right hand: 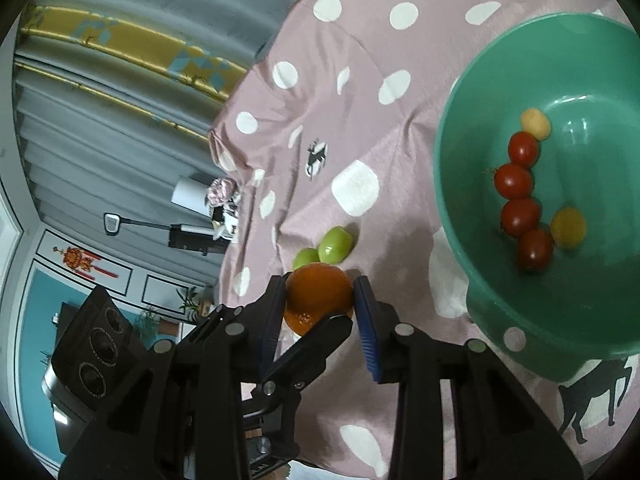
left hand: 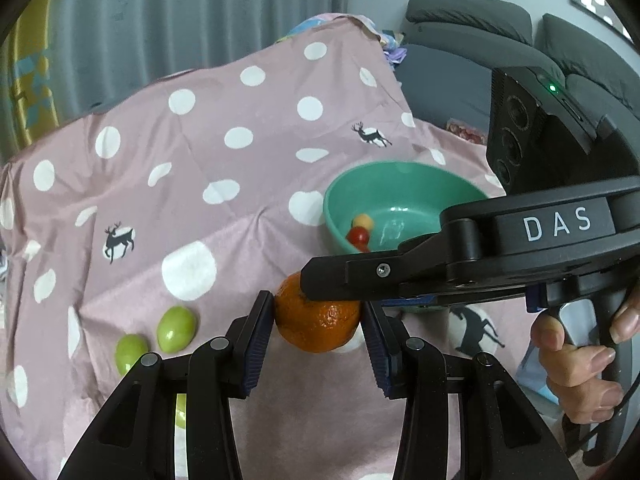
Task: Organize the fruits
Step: 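Lift the orange held between both tools and carry it over the teal bowl, then lower the orange into the teal bowl and open both tools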
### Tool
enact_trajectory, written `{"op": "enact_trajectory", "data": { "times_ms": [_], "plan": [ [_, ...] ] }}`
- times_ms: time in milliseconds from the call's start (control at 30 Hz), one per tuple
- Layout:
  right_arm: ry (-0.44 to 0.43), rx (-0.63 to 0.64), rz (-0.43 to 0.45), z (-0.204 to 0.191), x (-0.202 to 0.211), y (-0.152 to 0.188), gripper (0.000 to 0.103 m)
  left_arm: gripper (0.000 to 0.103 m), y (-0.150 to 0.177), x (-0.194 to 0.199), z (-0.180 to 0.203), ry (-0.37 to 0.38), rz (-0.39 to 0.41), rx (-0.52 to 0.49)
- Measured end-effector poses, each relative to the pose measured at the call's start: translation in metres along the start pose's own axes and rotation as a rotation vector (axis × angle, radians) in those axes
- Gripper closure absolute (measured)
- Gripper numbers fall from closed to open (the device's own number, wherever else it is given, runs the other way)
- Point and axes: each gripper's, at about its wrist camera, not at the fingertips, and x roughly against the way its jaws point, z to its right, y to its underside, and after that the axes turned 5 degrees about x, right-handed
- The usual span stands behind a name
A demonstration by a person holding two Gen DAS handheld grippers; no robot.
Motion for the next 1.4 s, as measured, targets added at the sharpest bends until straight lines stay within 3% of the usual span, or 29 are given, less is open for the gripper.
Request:
{"op": "enact_trajectory", "data": {
  "times_ms": [133,300,633,1000,1267,1400],
  "plan": [
    [-0.015,0.008,0.032,0.0,0.015,-0.002,0.068,0.058,-0.007,0.005,0.009,0.006,0.025,-0.01],
    [-0.001,0.011,0.101,0.006,0.048,-0.004,0.068,0.058,-0.021,-0.001,0.032,0.066,0.052,-0.033],
    [0.118,-0.051,0.2,0.051,0.104,-0.014,0.068,0.058,-0.044,-0.046,0.098,0.174,0.025,-0.093],
    [0.18,-0.127,0.16,0.09,0.11,-0.012,0.067,0.058,-0.037,-0.08,0.116,0.186,-0.066,-0.09],
    [0.179,-0.142,0.165,0.091,0.113,-0.008,0.066,0.058,-0.033,-0.078,0.122,0.164,-0.061,-0.113],
    [0.195,-0.139,0.158,0.092,0.113,-0.007,0.066,0.058,-0.031,-0.082,0.117,0.196,-0.069,-0.097]
  ]
}}
